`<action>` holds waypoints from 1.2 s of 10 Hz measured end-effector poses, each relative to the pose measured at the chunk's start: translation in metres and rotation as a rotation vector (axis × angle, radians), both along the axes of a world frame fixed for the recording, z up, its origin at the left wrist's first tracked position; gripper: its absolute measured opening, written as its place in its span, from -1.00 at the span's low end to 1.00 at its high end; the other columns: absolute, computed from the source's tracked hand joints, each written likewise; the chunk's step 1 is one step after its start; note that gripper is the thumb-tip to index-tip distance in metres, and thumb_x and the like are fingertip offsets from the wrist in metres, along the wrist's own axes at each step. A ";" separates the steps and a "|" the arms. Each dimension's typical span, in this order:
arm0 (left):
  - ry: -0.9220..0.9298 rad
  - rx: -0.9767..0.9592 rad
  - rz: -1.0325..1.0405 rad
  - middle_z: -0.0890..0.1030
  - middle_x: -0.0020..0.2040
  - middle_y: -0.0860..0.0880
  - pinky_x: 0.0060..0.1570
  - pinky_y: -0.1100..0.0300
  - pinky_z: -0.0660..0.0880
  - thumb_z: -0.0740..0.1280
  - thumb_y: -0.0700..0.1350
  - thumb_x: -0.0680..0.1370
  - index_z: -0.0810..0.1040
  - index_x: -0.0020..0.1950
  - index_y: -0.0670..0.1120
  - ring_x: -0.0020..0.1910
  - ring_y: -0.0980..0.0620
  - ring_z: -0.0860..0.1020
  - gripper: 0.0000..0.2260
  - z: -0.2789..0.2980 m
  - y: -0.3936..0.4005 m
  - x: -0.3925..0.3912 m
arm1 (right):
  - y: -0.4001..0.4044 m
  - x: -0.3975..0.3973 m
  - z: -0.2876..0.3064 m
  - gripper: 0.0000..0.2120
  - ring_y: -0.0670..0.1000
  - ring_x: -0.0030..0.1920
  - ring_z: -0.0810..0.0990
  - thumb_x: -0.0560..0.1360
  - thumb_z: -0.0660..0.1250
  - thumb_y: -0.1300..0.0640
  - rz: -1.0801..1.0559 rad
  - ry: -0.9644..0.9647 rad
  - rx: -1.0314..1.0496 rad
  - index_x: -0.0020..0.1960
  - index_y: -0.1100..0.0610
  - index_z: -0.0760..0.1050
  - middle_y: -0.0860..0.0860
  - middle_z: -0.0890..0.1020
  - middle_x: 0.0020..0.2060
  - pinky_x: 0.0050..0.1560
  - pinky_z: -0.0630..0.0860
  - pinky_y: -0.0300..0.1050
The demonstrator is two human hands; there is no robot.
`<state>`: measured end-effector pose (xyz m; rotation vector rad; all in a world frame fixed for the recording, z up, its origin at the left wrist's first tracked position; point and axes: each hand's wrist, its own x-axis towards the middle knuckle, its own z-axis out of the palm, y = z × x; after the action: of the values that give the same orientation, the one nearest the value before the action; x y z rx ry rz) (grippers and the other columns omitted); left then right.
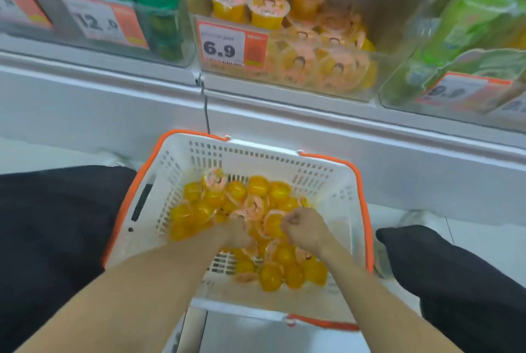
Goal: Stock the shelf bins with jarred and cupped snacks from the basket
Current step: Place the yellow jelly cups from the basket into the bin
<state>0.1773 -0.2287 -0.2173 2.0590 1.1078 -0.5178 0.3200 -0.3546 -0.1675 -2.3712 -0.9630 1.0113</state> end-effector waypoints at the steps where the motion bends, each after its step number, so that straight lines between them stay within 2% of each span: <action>1: 0.055 0.021 -0.025 0.61 0.12 -0.08 0.19 0.08 0.45 0.36 0.13 0.46 0.53 0.03 0.03 0.34 -0.12 0.43 -0.76 -0.049 -0.019 -0.009 | -0.025 0.002 -0.023 -0.64 0.06 -0.22 0.54 0.54 0.31 0.06 0.096 -0.056 -0.175 -0.40 0.14 0.41 0.03 0.52 -0.41 -0.24 0.40 -0.08; 2: -0.017 -0.021 0.043 0.56 0.18 -0.09 0.19 0.09 0.44 0.38 0.12 0.46 0.53 0.00 0.06 0.34 -0.11 0.40 -0.79 -0.076 -0.038 -0.011 | -0.036 0.004 -0.037 -0.77 0.04 -0.15 0.59 0.50 0.35 0.05 0.063 -0.010 -0.238 -0.27 0.14 0.59 0.05 0.64 -0.28 -0.10 0.52 -0.07; 3: -0.048 -0.014 0.121 0.57 0.12 -0.09 0.10 0.07 0.48 0.41 -0.01 0.48 0.53 -0.06 0.04 0.23 -0.10 0.48 -0.90 -0.076 -0.041 -0.011 | -0.039 0.001 -0.043 -0.82 0.03 -0.05 0.63 0.49 0.36 0.05 0.016 -0.007 -0.278 -0.07 0.14 0.67 0.06 0.68 -0.13 -0.06 0.51 -0.13; 4: -0.100 0.052 0.161 0.54 0.25 -0.10 0.13 0.01 0.50 0.39 -0.09 0.52 0.46 0.30 0.02 0.23 -0.15 0.51 -0.65 -0.076 -0.040 -0.011 | -0.031 -0.003 -0.048 -0.79 0.10 -0.03 0.65 0.51 0.31 0.11 -0.032 -0.019 -0.299 -0.07 0.21 0.67 0.12 0.71 -0.11 -0.08 0.54 -0.10; 5: -0.107 0.012 0.243 0.55 0.29 -0.10 0.15 -0.01 0.51 0.34 -0.28 0.51 0.38 0.44 -0.02 0.22 -0.16 0.53 -0.49 -0.069 -0.038 -0.013 | -0.017 -0.005 -0.050 -0.74 0.17 0.10 0.63 0.58 0.27 0.06 -0.080 -0.083 -0.310 0.07 0.21 0.63 0.16 0.69 0.02 -0.04 0.49 -0.13; 6: -0.140 -0.091 0.404 0.61 0.23 -0.15 0.17 -0.01 0.53 0.34 -0.33 0.50 0.45 0.40 -0.09 0.18 -0.18 0.57 -0.53 -0.069 -0.030 -0.018 | -0.002 -0.006 -0.055 -0.56 0.19 0.21 0.58 0.57 0.32 -0.06 -0.168 -0.095 -0.262 0.32 0.19 0.43 0.16 0.62 0.16 0.06 0.48 -0.07; 7: -0.136 -0.175 0.496 0.61 0.18 -0.22 0.18 -0.05 0.54 0.40 -0.31 0.49 0.50 0.28 -0.17 0.17 -0.20 0.58 -0.63 -0.066 -0.025 -0.024 | 0.014 -0.009 -0.067 -0.43 0.21 0.19 0.58 0.53 0.36 -0.10 -0.104 -0.105 -0.237 0.41 0.13 0.31 0.18 0.58 0.22 0.06 0.50 -0.02; 8: -0.112 -0.133 0.428 0.64 0.15 -0.18 0.12 0.00 0.56 0.39 -0.25 0.52 0.53 0.27 -0.16 0.14 -0.17 0.61 -0.68 -0.061 -0.024 -0.025 | 0.024 -0.014 -0.075 -0.41 0.22 0.18 0.56 0.53 0.37 -0.10 -0.064 -0.139 -0.285 0.46 0.05 0.26 0.19 0.48 0.27 0.06 0.52 0.03; 9: -0.100 -0.048 0.385 0.65 0.10 -0.17 0.06 0.01 0.57 0.34 -0.17 0.55 0.53 0.21 -0.15 0.09 -0.16 0.62 -0.76 -0.056 -0.023 -0.029 | 0.028 -0.018 -0.079 -0.46 0.19 0.09 0.60 0.54 0.36 -0.07 -0.047 -0.209 -0.285 0.44 0.07 0.31 0.17 0.55 0.17 -0.03 0.54 0.00; 10: -0.181 0.130 0.369 0.56 0.14 -0.10 -0.02 -0.01 0.56 0.35 -0.05 0.56 0.47 0.18 -0.12 0.06 -0.12 0.59 -0.75 -0.058 -0.017 -0.028 | 0.031 -0.015 -0.079 -0.49 0.16 0.09 0.62 0.54 0.35 -0.03 -0.117 -0.139 -0.255 0.43 0.13 0.37 0.14 0.64 0.11 -0.11 0.48 -0.10; 11: -0.337 0.284 0.270 0.43 0.21 -0.09 0.07 0.03 0.51 0.39 0.06 0.52 0.40 0.29 -0.10 0.16 -0.10 0.49 -0.57 -0.059 -0.006 -0.012 | 0.031 -0.009 -0.071 -0.45 0.14 0.10 0.63 0.48 0.29 -0.21 -0.396 0.076 -0.130 0.35 0.07 0.50 0.08 0.67 0.06 0.02 0.49 -0.13; 12: -0.282 0.329 0.067 0.32 0.39 -0.09 0.26 -0.04 0.42 0.44 0.15 0.45 0.20 0.52 -0.01 0.34 -0.13 0.35 -0.27 -0.059 0.005 0.009 | 0.026 -0.003 -0.061 -0.64 0.10 -0.15 0.66 0.49 0.17 -0.23 -0.540 0.186 -0.026 0.01 -0.01 0.58 0.02 0.66 -0.18 -0.01 0.61 0.08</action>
<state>0.1864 -0.2240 -0.2763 2.2772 1.1433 -0.0060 0.3172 -0.3286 -0.2282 -2.3119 -0.2168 0.9975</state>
